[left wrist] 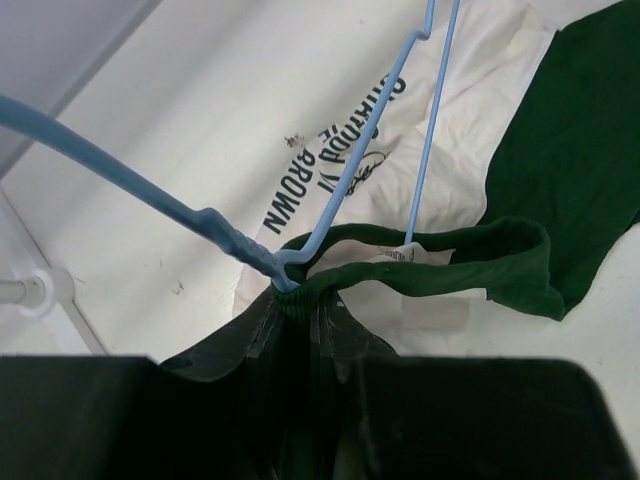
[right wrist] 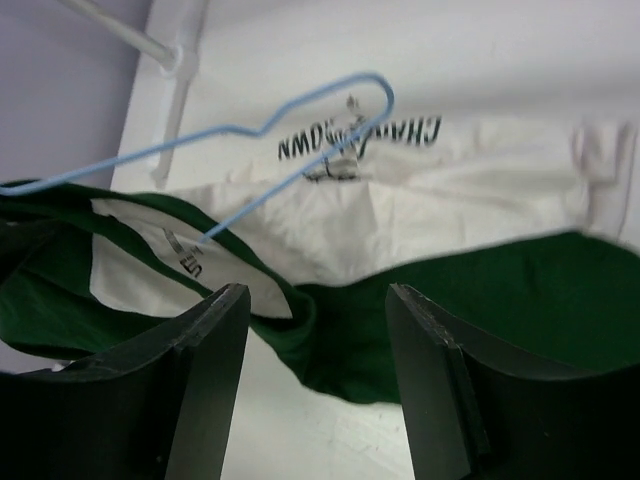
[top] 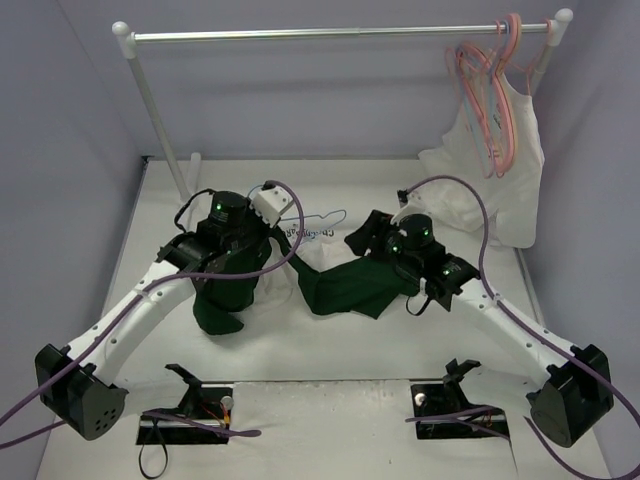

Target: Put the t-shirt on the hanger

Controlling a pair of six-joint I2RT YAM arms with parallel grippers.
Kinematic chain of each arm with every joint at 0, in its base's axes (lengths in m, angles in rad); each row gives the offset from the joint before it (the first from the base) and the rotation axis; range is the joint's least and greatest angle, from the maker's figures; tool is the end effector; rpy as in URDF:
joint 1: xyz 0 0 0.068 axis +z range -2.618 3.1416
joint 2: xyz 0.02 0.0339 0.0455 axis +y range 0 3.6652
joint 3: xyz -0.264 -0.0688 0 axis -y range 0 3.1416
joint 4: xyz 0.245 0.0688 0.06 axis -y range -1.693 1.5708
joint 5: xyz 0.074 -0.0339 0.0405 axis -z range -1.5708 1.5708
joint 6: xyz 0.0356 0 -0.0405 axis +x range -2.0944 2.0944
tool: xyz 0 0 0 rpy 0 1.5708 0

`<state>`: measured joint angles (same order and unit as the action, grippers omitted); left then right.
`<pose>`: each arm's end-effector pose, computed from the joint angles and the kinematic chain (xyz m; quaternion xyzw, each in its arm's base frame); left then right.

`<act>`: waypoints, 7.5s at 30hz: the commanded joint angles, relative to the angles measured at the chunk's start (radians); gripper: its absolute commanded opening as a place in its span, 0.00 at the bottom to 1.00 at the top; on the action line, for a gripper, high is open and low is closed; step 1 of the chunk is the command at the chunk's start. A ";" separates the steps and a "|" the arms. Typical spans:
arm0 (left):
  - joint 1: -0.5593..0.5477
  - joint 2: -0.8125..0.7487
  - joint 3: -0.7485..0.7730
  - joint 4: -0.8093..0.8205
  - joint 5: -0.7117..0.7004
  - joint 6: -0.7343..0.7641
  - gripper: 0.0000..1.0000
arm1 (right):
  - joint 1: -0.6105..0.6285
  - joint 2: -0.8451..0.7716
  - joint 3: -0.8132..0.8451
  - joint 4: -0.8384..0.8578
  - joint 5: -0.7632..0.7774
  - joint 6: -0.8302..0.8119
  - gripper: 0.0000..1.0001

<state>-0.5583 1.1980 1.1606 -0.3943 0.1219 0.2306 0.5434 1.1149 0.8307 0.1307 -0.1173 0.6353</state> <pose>0.2269 -0.1468 0.3644 0.3534 0.7634 -0.1384 0.5227 0.2237 0.1400 0.3227 -0.0033 0.7589 0.3981 0.5154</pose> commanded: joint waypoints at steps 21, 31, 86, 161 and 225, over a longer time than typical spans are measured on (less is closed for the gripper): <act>-0.003 -0.235 -0.223 0.273 0.071 -0.060 0.00 | 0.223 0.250 -0.096 0.254 0.127 0.403 0.50; 0.000 -0.256 -0.237 0.281 0.067 -0.057 0.00 | 0.245 0.324 -0.128 0.313 0.067 0.412 0.48; 0.005 -0.108 0.066 0.112 0.148 0.009 0.00 | 0.002 0.298 0.658 -0.397 -0.087 -0.488 0.00; -0.071 -0.293 -0.509 1.009 0.309 -0.336 0.00 | 0.107 0.278 0.892 -0.631 -0.275 -0.899 0.53; -0.068 -0.308 -0.294 0.669 0.479 -0.129 0.00 | 0.001 0.145 0.495 -0.654 -0.493 -1.280 0.15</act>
<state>-0.6273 0.9165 0.7834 0.1852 0.5793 0.0792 0.5545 1.2896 1.3308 -0.5751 -0.6048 -0.6552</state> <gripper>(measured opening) 0.116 0.163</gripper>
